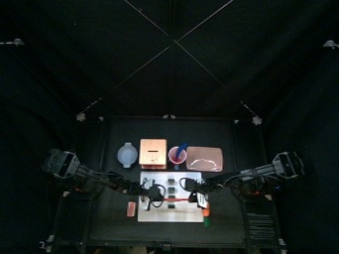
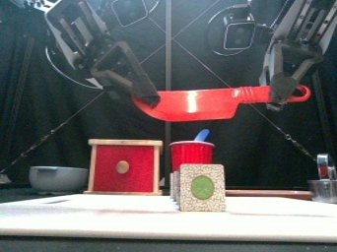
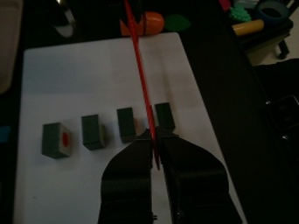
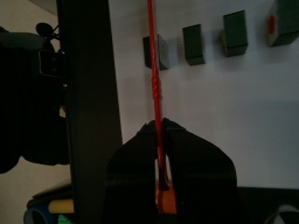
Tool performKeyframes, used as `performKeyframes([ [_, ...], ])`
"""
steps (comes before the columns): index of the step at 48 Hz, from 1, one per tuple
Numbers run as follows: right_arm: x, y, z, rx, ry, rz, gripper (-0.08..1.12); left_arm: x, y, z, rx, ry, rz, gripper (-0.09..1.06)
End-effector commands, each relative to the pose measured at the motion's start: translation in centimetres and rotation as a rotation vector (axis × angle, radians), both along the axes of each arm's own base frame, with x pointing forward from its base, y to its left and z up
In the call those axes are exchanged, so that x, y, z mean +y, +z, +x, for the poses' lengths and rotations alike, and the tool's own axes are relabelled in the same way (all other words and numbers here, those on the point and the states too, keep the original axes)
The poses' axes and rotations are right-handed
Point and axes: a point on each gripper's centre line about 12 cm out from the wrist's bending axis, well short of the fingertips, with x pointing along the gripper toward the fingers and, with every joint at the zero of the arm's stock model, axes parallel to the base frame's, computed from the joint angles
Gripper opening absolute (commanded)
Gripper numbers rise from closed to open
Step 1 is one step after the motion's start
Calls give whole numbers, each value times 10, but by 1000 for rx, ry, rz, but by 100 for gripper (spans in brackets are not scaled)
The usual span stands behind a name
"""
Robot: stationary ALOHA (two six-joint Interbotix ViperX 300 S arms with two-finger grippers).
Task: Place sushi on board then cut the sushi with the knife then place the pieces on the plate
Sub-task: Cut the sushi into 4 pieces
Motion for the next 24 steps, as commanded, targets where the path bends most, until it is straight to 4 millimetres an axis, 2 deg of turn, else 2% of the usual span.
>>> performKeyframes([
  [1, -10, 15, -12, -37, -23, 7, 32, 12, 18, 8, -90, 15, 42, 43],
  [8, -19, 11, -32, -35, -52, 14, 32, 20, 21, 12, -143, 44, 61, 48],
  [17, -27, 13, -51, -61, -80, 18, 32, 28, 25, 15, -191, 77, 73, 67],
  [24, -30, 13, -66, -60, -89, 29, 32, 36, 27, 16, -213, 101, 81, 77],
])
